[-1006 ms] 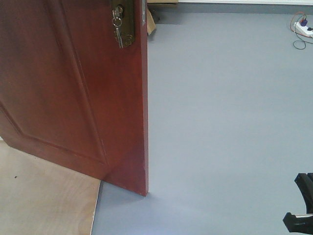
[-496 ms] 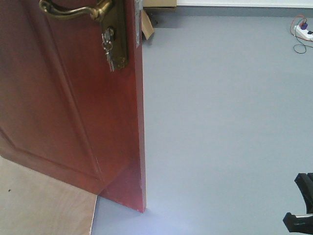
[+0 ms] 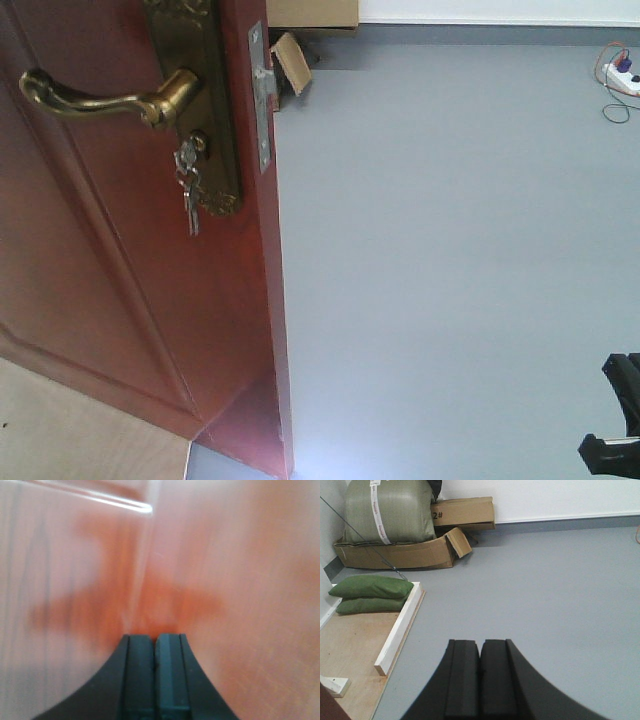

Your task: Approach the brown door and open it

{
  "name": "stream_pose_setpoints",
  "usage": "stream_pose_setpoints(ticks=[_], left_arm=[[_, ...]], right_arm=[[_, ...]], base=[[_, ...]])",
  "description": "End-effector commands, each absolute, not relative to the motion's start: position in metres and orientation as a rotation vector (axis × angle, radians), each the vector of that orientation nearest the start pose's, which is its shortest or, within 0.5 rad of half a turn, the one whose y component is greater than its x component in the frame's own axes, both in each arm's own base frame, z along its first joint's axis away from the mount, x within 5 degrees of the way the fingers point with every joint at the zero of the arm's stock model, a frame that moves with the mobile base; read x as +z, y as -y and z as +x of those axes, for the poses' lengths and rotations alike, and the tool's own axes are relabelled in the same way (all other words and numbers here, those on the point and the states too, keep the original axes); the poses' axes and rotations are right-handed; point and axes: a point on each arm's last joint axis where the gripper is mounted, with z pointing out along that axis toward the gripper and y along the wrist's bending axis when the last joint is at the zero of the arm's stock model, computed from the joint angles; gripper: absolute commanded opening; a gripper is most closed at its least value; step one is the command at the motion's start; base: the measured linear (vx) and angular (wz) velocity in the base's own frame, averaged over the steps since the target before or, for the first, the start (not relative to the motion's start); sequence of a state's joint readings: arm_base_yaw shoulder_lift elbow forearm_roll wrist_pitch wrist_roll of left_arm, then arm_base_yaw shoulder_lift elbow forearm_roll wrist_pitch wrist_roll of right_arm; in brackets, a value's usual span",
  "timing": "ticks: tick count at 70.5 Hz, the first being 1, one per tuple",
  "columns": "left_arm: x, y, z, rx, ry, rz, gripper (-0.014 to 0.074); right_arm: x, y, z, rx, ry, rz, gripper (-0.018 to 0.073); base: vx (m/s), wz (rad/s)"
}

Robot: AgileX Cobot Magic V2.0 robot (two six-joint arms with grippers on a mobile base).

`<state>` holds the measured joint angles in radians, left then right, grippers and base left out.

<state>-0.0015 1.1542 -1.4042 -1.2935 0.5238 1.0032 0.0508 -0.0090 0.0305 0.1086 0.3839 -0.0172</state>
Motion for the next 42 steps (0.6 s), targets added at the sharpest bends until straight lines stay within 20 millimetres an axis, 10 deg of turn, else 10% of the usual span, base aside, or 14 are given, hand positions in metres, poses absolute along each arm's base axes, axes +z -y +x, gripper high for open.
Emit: stream_pose_setpoints(ticks=[1,42], left_arm=[[0.5247,0.0435,0.2257,-0.579,-1.37,0.21,0.0017],[0.525,0.0435,0.2253,-0.579,-1.369,0.21,0.0017]], right_arm=[[0.1763,-0.0055,0.0534,0.114,-1.794,-0.004,0.0],[0.1763,-0.0055,0.0534,0.114,-1.794,-0.004,0.0]], base=[[0.16,0.01],[0.16,0.0]])
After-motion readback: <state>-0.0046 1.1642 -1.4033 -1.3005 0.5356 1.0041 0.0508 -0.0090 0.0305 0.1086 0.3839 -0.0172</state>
